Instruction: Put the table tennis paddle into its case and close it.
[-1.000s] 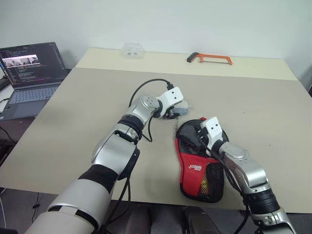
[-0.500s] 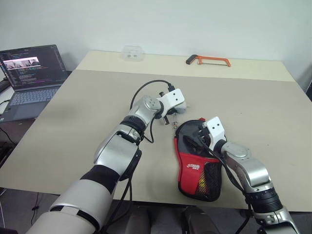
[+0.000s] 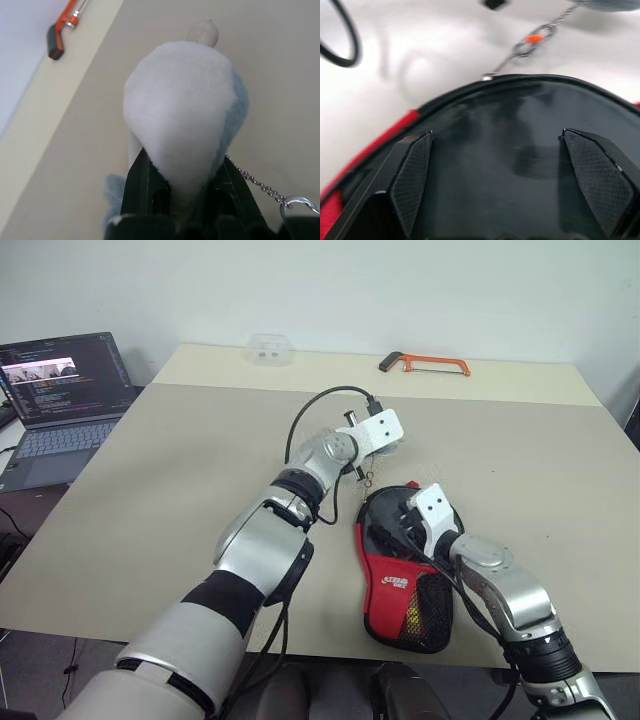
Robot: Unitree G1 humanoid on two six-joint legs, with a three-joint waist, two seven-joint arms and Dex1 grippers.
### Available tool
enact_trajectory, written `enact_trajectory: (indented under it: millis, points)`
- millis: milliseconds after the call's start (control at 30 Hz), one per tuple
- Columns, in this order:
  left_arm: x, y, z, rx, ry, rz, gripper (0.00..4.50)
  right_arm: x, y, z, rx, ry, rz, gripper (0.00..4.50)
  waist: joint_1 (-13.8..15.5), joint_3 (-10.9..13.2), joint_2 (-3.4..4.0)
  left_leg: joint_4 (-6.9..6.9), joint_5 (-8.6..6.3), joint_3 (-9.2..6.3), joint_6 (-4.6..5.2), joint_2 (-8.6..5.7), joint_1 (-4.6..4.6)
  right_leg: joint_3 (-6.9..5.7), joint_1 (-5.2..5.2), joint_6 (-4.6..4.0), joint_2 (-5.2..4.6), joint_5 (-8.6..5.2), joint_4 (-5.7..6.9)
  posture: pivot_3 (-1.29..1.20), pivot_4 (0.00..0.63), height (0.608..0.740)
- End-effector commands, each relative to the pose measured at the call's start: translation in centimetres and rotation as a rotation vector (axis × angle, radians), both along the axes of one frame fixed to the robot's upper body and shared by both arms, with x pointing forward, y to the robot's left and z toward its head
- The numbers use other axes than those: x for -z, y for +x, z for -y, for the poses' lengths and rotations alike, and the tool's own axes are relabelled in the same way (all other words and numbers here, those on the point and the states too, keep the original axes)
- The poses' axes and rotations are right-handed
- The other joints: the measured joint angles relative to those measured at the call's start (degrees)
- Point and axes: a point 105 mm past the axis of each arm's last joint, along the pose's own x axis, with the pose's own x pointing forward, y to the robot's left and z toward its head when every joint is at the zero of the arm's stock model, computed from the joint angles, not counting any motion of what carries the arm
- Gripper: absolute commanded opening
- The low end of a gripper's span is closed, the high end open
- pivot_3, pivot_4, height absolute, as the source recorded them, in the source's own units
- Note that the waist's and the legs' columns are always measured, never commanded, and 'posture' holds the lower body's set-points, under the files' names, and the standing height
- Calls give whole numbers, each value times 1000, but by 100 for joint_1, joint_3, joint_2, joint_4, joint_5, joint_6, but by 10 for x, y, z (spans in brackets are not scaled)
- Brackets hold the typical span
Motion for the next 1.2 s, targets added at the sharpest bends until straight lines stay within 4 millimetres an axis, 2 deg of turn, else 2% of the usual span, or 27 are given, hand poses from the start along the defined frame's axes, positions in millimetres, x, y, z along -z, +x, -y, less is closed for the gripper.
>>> enact_trajectory:
  millis: [33, 267, 367, 433, 500, 633, 733, 900, 1067, 1200]
  points:
    - [-42, 3, 19, 24, 51, 217, 286, 34, -18, -7, -36, -58, -140, 4500, 2, 0, 0, 0, 0, 0, 0, -1, 0, 0, 0, 0, 0, 0, 0, 0, 150, 740]
    - [-64, -1, 38, 36, 120, 412, 286, 33, -29, -25, -72, -53, -155, 4500, -42, 0, 0, -4, 0, 2, 0, 0, 1, 2, -2, 1, 1, -1, 0, 0, 150, 740]
    - [-67, -11, 60, 105, 171, 496, 286, 34, -36, -29, -89, -58, -163, 4500, -52, 0, 0, -5, 0, 2, -1, 0, 0, 2, -3, 1, 1, -1, -1, 0, 150, 740]
    - [-68, -14, 66, 129, 186, 522, 286, 34, -38, -32, -93, -58, -166, 4500, -66, 0, 0, -8, 0, 4, -1, 0, 0, 4, -4, 2, 0, -1, -3, 0, 150, 740]
    - [-65, -30, 93, 231, 164, 548, 286, 36, -43, -33, -103, -62, -173, 4500, -88, 0, 0, -10, 0, 6, -1, 0, 0, 6, -6, 3, 1, -2, -3, 0, 150, 740]
    - [-41, -54, 124, 381, 202, 515, 286, 38, -45, -35, -103, -63, -176, 4500, -128, 0, 0, -13, 0, 10, -1, 0, 1, 9, -6, 5, 1, -3, -4, 0, 150, 740]
    - [-26, -67, 136, 455, 172, 462, 286, 38, -44, -37, -98, -63, -175, 4500, -129, 0, 0, -14, 0, 8, -1, 0, 2, 8, -5, 6, 1, -3, -4, 0, 150, 740]
    - [0, -78, 140, 532, 203, 357, 286, 40, -42, -36, -96, -65, -173, 4500, -137, -1, 0, -15, 0, 10, -1, 1, 5, 9, -4, 6, 3, -4, -4, 0, 150, 740]
    - [33, -85, 129, 593, 252, 146, 286, 40, -40, -38, -114, -72, -167, 4500, -176, -6, 2, -16, 0, 12, -1, 2, 14, 13, 0, 5, 7, -4, -3, 0, 150, 740]
    - [50, -90, 119, 652, 287, 42, 1710, 43, -35, -39, -130, -82, -164, 4500, -224, -13, 1, -18, -1, 15, -1, 4, 27, 16, 9, 5, 10, -4, -2, 0, 150, 740]
